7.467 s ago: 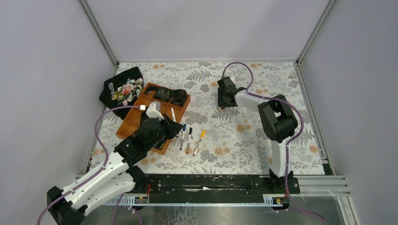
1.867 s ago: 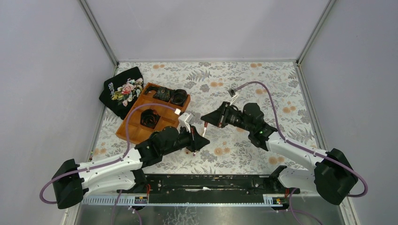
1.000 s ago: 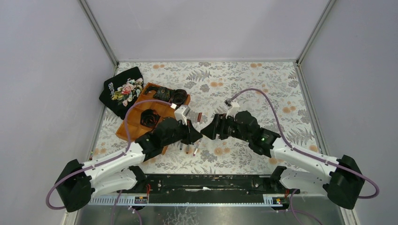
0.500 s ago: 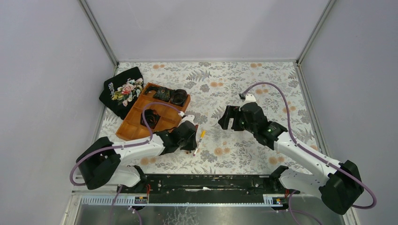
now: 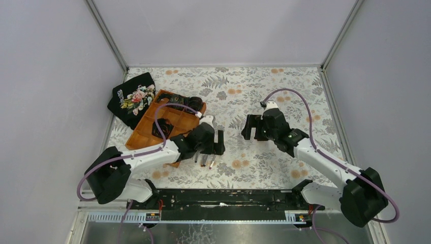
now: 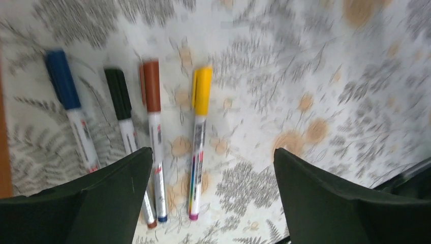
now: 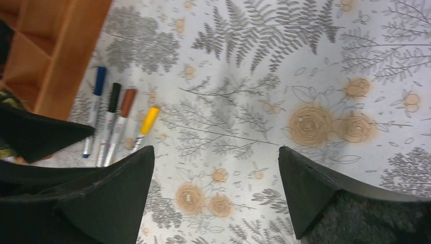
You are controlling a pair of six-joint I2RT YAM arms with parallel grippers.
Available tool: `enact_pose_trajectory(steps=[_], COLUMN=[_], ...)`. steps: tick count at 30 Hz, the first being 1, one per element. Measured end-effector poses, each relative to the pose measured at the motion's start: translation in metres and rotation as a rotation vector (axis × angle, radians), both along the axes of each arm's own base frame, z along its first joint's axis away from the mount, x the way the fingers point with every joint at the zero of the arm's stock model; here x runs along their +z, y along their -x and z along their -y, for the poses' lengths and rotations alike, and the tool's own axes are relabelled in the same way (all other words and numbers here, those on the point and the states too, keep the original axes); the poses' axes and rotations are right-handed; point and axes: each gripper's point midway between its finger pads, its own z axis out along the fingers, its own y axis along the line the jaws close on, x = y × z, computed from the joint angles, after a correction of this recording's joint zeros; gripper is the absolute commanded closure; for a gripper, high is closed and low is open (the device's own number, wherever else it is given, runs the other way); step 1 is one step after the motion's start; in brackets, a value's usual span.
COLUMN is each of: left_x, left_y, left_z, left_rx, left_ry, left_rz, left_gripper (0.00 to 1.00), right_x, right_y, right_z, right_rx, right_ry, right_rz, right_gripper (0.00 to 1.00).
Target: Insert the pens into the pen caps
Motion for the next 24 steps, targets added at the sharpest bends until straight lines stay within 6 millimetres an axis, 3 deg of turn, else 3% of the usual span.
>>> enact_pose_trajectory(steps=[3,6,9,13,15,18,20,24], left_x=[0.021,0.041,0.065,0.112,0.132,0.143,0.136,0.099], left_y=[-0.031,-0.073,-0.111,-0.142,-0.14,-0.126,-0.116,-0.099], left_z=[-0.004,-0.029,-0.071,-0.151,-0.194,-0.235,-0.253,-0.279], left_rx=[0.041,0.139,0.277,0.524,0.664,0.818,0.886,0.964], left_ry=[0.038,0.058,0.087,0.14,0.141,0.112,0.076,-0.039], left_rz=[0.048,0.111,0.192,0.384,0.503,0.652,0.706,0.731], left_gripper=[0.07,0.03,0.0,0.0,0.0,0.0,0.0,0.0], right_x=[-0.012,-0.013,-0.006,0.012,0.021,0.027,0.023,-0.004], right_y=[-0.012,-0.029,-0.047,-0.066,-0.069,-0.067,-0.061,-0.05], right_z=[0.012,0.03,0.059,0.11,0.134,0.166,0.178,0.199], right_rx=[-0.018,-0.06,-0.133,-0.262,-0.325,-0.426,-0.468,-0.537], right_ry=[0.034,0.051,0.056,0.058,0.062,0.099,0.136,0.215], right_rz=[-0.032,-0.032,-0.005,0.081,0.135,0.234,0.288,0.352], right_gripper=[0.01,0.0,0.0,0.01,0.01,0.01,0.0,0.0])
